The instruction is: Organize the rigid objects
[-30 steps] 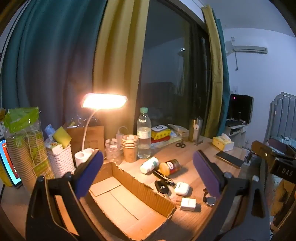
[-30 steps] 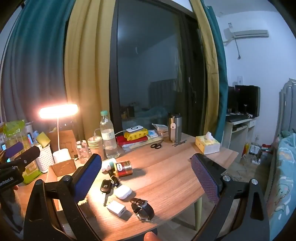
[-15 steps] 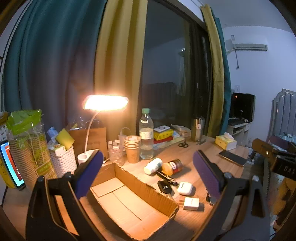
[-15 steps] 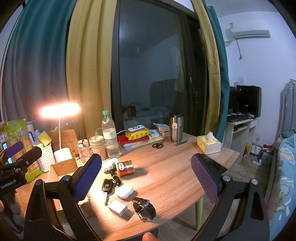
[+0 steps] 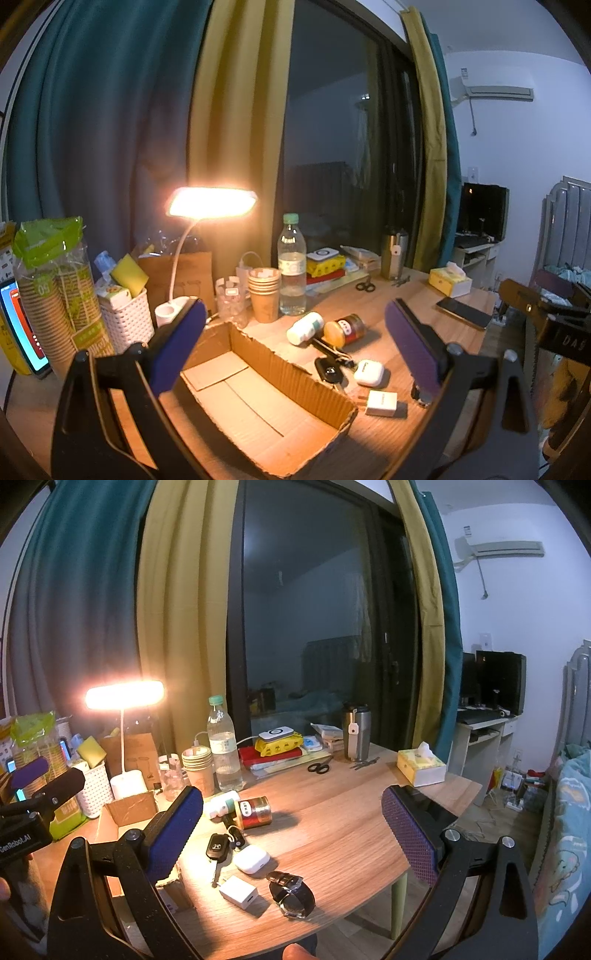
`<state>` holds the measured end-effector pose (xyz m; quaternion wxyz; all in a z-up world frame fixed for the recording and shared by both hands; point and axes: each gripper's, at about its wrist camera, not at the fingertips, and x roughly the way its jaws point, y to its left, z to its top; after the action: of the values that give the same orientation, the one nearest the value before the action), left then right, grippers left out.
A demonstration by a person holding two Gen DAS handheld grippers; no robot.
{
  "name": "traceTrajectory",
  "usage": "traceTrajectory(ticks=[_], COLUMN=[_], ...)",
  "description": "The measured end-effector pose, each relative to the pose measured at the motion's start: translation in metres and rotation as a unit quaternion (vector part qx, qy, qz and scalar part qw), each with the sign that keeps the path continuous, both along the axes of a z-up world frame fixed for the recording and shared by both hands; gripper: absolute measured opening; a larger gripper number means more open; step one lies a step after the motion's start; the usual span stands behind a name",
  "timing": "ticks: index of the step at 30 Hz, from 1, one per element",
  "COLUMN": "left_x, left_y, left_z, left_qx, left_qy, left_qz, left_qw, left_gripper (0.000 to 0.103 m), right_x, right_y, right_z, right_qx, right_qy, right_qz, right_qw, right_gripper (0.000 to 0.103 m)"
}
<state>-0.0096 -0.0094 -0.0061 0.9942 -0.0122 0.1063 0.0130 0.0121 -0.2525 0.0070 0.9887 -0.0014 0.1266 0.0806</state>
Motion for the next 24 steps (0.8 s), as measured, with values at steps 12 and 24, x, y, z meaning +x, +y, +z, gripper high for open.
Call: traceTrajectory(ticks=[12, 24], left_x=[-0.0019, -0.0013], left_y=[-0.0009, 0.0006], left_z=[0.0018, 0.0040], left_qx=[-0.001, -0.002], left_qy=[-0.001, -0.001], left_qz=[-0.002, -0.003], left_qw=[1.0000, 1.0000], left_gripper=[0.098, 0.098], right_x=[-0.0001, 0.0001], right_y=[0.0012, 0.0020], right_z=[0.0001, -0.0003], right_qx=[-0.001, -0.002], right_qy=[0.000, 0.000], right_qz=[-0.001, -0.001], right_qw=[1.000, 1.000], right_gripper=[0.099, 0.099])
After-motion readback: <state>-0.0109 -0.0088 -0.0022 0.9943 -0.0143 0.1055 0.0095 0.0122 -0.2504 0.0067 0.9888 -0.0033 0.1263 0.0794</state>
